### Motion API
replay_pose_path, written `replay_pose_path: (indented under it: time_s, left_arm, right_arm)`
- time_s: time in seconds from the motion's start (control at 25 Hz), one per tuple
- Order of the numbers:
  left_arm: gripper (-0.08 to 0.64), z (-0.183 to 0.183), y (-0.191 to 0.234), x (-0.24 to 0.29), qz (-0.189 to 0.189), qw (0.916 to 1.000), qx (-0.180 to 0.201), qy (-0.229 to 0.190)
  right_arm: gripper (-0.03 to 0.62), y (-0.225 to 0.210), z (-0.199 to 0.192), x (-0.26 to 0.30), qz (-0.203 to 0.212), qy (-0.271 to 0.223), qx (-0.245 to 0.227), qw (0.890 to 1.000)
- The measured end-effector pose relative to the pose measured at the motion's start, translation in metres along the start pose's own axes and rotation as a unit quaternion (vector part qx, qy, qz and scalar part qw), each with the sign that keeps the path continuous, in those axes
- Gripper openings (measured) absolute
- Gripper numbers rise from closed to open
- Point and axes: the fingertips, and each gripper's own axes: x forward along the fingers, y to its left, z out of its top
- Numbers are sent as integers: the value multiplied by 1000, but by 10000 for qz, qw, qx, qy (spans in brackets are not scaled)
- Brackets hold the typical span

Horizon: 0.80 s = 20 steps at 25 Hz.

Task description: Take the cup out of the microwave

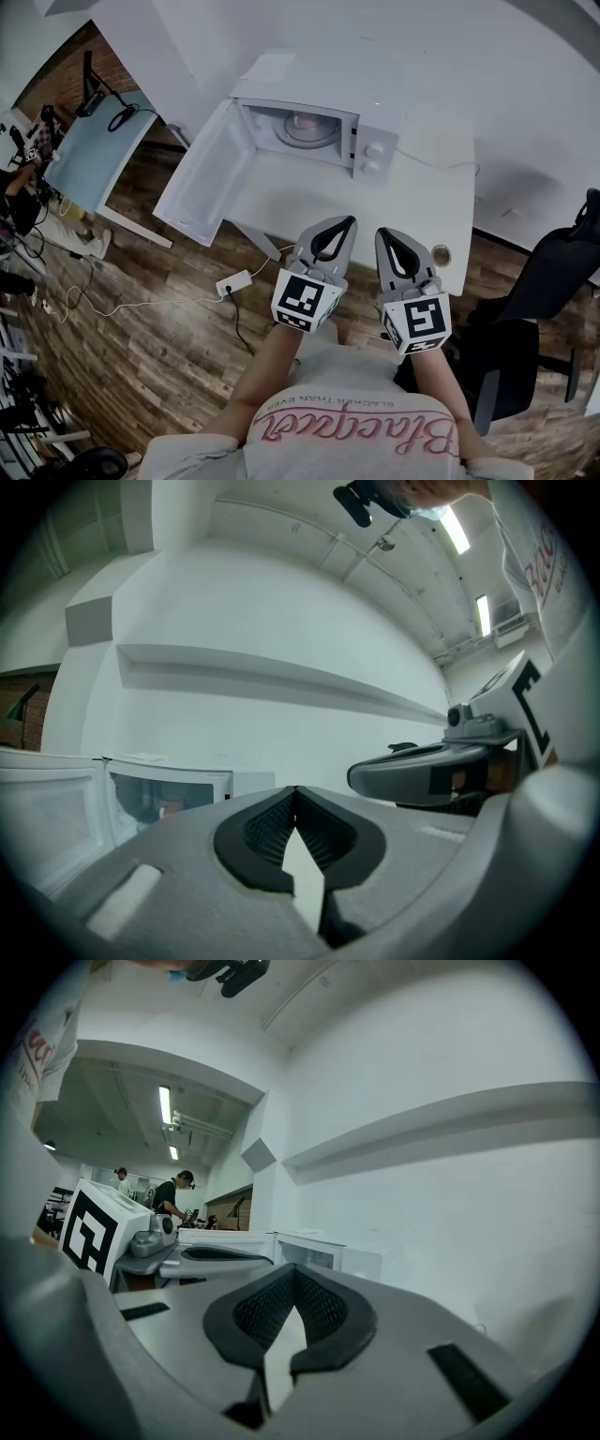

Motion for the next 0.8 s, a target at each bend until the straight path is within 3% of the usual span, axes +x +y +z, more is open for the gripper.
replay_pose_path:
  time_s: [0.52, 0.8]
  left_arm:
    - [3, -7, 111, 26, 261, 9996, -140, 4]
    - [3, -19, 159, 42, 88, 9999, -90, 63]
  right_arm:
    - [9, 7, 4, 103, 24, 103, 48, 9999]
    - [9, 12, -3, 152, -75, 230, 95, 9997]
